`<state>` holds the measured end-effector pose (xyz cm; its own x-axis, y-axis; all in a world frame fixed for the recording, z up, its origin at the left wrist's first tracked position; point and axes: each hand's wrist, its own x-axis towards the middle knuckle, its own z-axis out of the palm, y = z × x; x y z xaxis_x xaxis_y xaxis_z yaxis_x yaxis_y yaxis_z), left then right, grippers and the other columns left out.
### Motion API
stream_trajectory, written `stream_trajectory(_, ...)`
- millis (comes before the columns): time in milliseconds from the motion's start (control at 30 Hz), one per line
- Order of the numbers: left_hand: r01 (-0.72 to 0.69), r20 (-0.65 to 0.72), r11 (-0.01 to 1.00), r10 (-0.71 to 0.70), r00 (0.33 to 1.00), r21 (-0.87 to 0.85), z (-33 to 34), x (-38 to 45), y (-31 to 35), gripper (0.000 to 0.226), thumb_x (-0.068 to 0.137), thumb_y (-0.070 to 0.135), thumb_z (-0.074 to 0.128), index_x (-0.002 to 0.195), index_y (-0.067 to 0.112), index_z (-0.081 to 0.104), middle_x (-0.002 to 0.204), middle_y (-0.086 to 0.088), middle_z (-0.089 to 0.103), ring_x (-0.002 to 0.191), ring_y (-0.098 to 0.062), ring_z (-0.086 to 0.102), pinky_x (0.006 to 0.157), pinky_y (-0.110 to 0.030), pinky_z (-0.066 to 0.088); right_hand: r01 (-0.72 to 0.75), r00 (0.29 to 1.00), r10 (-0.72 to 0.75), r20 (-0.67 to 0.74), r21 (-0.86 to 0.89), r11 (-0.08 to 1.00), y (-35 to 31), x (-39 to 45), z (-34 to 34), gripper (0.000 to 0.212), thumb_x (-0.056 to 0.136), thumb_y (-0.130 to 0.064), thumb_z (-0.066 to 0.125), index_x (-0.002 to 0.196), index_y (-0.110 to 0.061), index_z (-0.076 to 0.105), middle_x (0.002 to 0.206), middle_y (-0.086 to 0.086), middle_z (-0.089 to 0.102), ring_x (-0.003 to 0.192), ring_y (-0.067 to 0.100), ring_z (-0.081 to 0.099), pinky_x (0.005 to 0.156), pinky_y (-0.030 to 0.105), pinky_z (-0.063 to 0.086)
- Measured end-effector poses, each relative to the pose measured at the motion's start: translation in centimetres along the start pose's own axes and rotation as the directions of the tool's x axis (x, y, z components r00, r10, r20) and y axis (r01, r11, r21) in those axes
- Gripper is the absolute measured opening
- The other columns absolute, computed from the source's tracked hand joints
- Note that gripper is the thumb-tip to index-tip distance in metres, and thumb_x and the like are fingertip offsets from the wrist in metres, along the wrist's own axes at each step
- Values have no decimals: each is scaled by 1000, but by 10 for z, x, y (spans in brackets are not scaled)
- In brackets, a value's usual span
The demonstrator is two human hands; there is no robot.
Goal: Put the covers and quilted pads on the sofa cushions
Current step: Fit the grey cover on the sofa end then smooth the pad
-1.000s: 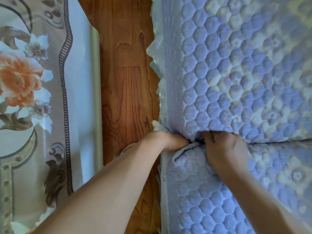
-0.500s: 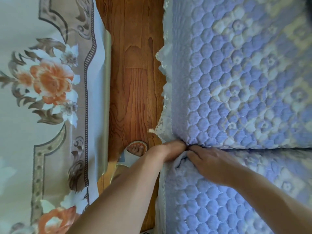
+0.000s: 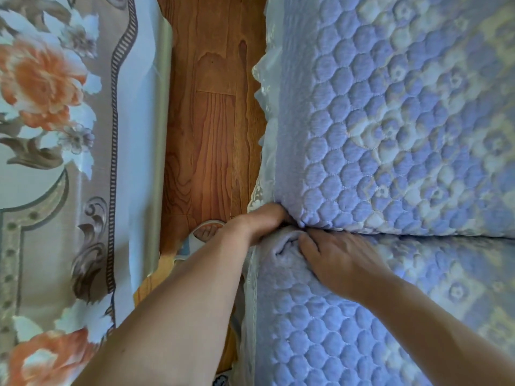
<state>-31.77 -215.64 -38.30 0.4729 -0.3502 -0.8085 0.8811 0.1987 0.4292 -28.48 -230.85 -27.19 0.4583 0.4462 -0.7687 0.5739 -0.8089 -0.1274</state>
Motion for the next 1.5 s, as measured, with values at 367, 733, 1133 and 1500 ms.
stream_trajectory(367, 128, -241, 958, -192, 951, -257, -7, -4, -40, 40, 91, 37, 61, 118, 9, 71, 122, -12, 71, 114, -26, 65, 108, -41, 46, 103, 977, -84, 194, -88, 991, 0, 18, -17, 42, 105, -38, 23, 143, -26, 37, 131, 0, 57, 113, 29, 58, 89, 37, 51)
stream_trajectory(733, 206, -509, 978, -185, 841, -15, 5, -13, -30, 53, 98, 49, 38, 125, 11, 64, 131, -15, 61, 125, -34, 54, 103, -41, 42, -287, 951, 287, -112, 15, 958, -15, 7, -3, 58, 102, -50, 22, 90, -23, 72, 91, 4, 72, 91, 31, 66, 71, 36, 43)
stream_trajectory(1133, -165, -543, 865, 434, 719, 474, 71, -51, -19, 27, 97, 37, 45, 88, 17, 62, 98, -6, 67, 99, -28, 59, 88, -42, 48, -142, 768, 256, -587, 234, 962, -6, -70, 28, 37, 98, -18, 50, 132, -6, 57, 139, 15, 51, 131, 36, 45, 110, 49, 38)
stream_trajectory(1500, -187, -207, 580, 545, 813, 793, 70, -79, -18, 63, 88, 56, 66, 135, 15, 54, 135, -4, 54, 126, -20, 50, 104, -31, 41, -388, 650, 710, -271, 685, 617, -61, -230, 164, 51, 79, 1, 71, 126, -10, 57, 126, 11, 53, 112, 35, 53, 94, 42, 44)
